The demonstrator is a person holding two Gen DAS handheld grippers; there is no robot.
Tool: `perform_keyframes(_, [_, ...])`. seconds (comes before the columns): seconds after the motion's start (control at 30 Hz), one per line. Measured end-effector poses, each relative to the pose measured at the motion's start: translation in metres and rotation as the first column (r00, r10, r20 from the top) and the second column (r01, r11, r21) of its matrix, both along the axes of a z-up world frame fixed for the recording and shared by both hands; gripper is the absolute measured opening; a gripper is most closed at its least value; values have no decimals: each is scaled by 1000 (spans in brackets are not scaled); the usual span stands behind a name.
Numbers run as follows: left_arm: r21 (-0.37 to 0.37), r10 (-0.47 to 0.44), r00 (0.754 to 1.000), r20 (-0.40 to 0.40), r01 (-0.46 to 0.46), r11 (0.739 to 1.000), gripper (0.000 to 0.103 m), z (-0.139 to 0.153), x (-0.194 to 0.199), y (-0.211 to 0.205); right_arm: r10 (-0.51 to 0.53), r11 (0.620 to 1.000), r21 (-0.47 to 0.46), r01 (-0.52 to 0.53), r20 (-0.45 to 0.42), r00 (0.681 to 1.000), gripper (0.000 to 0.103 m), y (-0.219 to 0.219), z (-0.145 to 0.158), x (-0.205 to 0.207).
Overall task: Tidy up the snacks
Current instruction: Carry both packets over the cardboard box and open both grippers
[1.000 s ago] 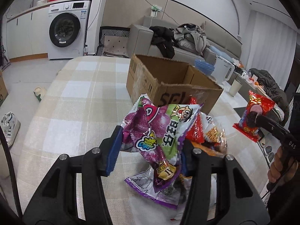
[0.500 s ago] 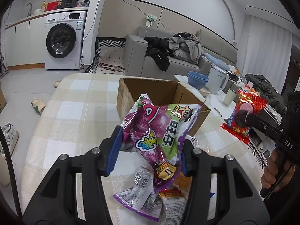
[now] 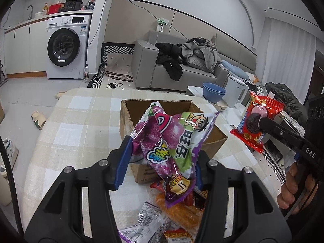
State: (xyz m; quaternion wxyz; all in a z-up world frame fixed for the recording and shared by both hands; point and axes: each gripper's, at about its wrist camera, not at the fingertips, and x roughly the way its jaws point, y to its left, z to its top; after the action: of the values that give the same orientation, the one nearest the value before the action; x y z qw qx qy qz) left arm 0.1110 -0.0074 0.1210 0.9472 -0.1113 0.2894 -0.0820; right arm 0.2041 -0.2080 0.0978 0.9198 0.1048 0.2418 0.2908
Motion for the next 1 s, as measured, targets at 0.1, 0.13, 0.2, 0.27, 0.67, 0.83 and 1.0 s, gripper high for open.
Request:
perform_keyframes(0.1, [4,1,1000,-5,0,1000,49,-3,15,-3,-6,1000,-15,6,1,1000,25,6,-1,7])
perform_keyframes(0.13, [5,1,1000,-6,-1,1000,49,-3,19,-4,-9,1000,-23,9,-1,1000,25,9,-1,10])
perform_keyframes(0.2, [3,0,1000,-10,0,1000,49,-3,25,-5,-9,999,-33,8,-7,1000,25,13,-2,16])
perform_keyframes(0.27, [1,-2,1000,-15,2,1000,49,-5,30,-5,-12,999,-44,12,-10,1000,25,17,-4,22])
perform_keyframes(0.67, [37,-11,999,-34,12,999,49,-13,71,-17,-13,995,-102,11,-21,1000,25,34,-13,45])
perform_keyframes(0.83, [53,-7,1000,-30,9,999,49,-15,85,-21,-16,994,-112,12,-30,999,25,35,-15,54])
perform_keyframes(1.0, [55,-8,999,-37,10,998,49,-19,94,-23,-22,993,-117,17,-40,999,25,35,-19,63])
